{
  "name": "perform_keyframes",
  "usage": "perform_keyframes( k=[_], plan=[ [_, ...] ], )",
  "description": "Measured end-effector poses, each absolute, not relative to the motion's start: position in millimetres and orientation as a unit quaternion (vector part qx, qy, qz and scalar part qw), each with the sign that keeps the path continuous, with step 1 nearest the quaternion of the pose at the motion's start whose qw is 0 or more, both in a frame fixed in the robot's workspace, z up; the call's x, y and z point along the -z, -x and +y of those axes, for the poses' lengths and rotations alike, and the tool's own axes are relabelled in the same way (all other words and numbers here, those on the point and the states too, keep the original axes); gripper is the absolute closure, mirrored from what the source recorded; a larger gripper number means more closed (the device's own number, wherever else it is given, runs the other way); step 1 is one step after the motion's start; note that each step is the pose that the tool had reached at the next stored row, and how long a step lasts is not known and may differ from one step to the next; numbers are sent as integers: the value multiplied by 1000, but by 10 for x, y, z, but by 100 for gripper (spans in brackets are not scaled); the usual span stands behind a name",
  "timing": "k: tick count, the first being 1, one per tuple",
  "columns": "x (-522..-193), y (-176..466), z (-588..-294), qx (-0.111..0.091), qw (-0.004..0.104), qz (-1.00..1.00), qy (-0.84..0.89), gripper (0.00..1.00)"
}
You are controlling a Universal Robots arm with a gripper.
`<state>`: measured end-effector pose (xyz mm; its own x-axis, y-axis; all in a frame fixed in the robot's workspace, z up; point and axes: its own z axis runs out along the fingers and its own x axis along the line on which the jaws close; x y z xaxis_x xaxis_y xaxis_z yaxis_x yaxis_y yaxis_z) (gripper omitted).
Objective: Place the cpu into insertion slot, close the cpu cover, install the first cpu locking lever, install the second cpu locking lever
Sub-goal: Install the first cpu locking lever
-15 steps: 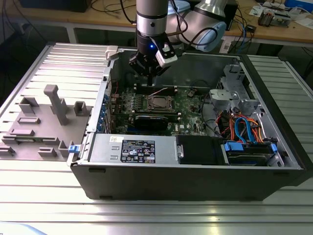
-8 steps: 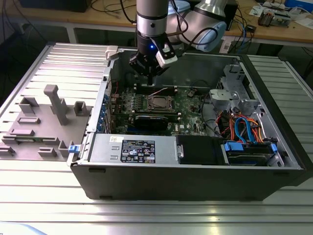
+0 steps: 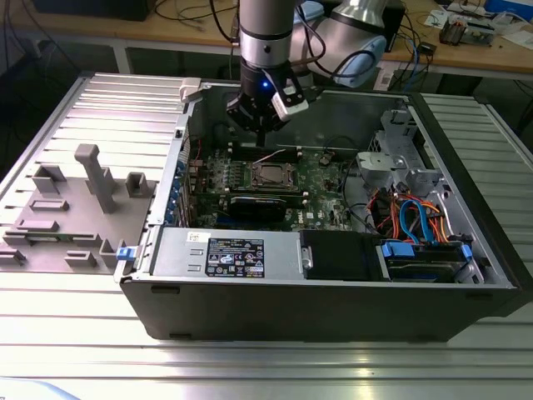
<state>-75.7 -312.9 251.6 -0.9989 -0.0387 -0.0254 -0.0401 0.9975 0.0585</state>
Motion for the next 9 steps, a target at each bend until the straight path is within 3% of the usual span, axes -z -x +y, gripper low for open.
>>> perform_keyframes(
  k=[9],
  plan=[
    [-2390,626,-3124,-33,13,999,6,89]
  ],
)
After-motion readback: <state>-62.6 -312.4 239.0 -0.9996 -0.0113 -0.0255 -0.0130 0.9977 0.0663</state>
